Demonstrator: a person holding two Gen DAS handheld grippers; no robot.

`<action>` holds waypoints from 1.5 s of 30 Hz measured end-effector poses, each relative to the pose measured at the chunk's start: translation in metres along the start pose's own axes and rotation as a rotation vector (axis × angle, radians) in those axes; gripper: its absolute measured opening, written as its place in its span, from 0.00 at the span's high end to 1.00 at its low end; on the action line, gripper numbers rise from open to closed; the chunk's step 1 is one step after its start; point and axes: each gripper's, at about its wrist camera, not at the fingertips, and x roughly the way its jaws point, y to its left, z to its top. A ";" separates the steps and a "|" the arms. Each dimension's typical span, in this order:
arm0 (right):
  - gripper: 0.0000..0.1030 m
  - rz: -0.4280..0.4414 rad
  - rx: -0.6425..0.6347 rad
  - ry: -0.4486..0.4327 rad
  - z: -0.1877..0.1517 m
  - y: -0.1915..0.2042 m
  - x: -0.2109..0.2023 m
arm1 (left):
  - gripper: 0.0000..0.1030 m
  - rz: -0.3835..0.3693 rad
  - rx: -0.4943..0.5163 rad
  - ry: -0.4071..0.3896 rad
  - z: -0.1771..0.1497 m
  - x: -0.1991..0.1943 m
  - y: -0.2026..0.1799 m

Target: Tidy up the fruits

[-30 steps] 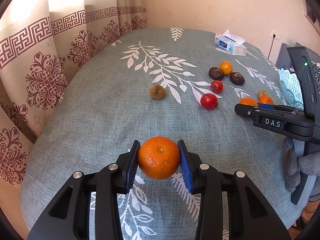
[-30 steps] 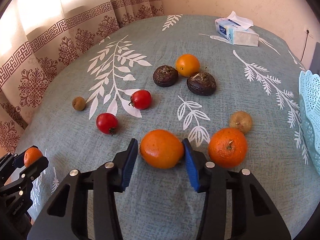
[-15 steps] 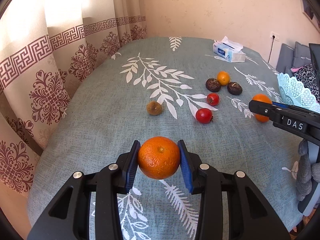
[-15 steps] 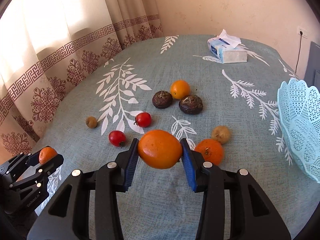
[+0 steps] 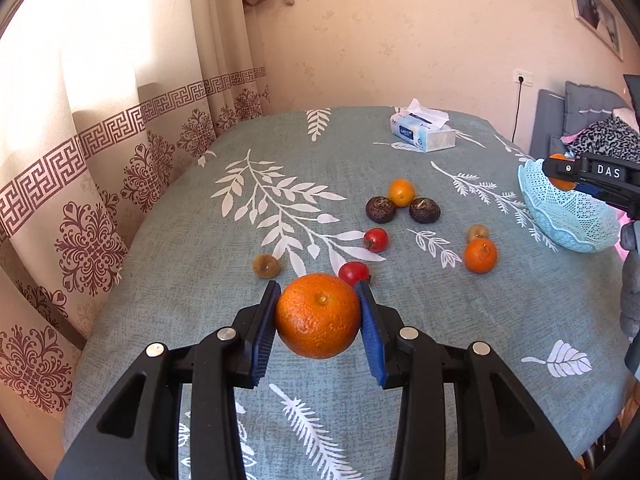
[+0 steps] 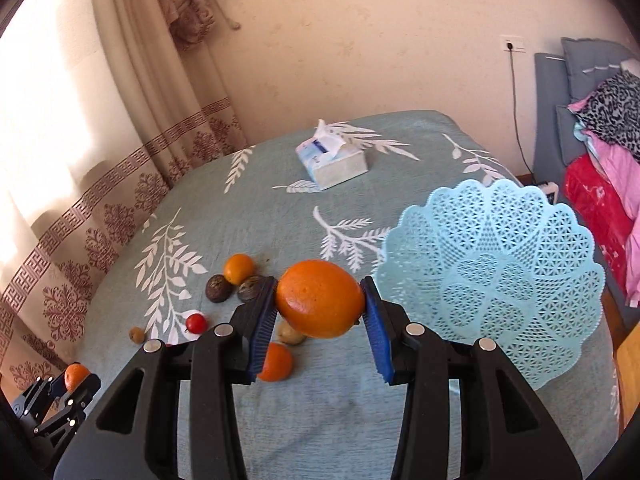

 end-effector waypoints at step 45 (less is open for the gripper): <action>0.43 -0.329 0.264 -0.173 0.027 -0.140 -0.057 | 0.62 -0.353 0.233 -0.055 0.086 0.041 -0.194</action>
